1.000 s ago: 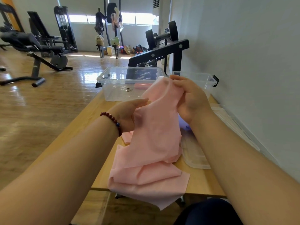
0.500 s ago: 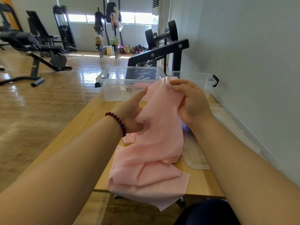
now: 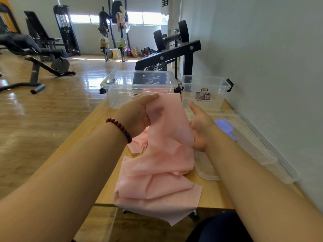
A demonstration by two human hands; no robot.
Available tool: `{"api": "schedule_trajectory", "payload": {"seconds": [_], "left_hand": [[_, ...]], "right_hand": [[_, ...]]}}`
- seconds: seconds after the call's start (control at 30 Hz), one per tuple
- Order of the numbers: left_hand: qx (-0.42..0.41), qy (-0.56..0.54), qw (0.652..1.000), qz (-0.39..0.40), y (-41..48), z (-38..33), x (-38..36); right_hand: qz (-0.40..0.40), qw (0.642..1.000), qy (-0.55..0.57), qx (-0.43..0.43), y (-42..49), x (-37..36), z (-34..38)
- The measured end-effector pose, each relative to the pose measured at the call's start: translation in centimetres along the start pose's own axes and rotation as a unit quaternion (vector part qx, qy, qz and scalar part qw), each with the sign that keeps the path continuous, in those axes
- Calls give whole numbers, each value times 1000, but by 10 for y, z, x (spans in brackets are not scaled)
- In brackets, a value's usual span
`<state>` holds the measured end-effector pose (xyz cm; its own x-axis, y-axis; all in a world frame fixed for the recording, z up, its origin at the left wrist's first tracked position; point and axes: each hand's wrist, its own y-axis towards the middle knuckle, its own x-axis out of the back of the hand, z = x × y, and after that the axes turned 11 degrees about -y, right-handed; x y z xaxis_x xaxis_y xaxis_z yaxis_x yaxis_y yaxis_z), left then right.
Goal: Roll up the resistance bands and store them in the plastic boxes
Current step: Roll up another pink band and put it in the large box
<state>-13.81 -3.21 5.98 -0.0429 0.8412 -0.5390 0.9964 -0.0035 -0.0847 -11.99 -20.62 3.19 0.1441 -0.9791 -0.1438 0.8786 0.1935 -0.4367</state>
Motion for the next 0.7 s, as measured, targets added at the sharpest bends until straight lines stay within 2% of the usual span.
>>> {"api": "schedule_trajectory", "payload": {"seconds": [0.1,0.27,0.37,0.5,0.6,0.7], "left_hand": [[0,22,1000,11,-3,-2,-2],[-28,35,999,1,-5,-2,1],[-37,23,999,-16,-4,-5,5],[-41,10,999,32,-6,-11,3],[-35,5,997,63,-8,-12,2],[-29,24,997,72,-10,-9,0]], "right_hand": [[31,998,45,4,-2,-6,8],[-19,991,86,104,-10,-22,27],[-36,981,136,134,-11,-22,29],[-37,977,195,77,-12,-26,18],[2,995,94,-14,-14,-27,10],[90,994,48,-42,-11,-27,13]]}}
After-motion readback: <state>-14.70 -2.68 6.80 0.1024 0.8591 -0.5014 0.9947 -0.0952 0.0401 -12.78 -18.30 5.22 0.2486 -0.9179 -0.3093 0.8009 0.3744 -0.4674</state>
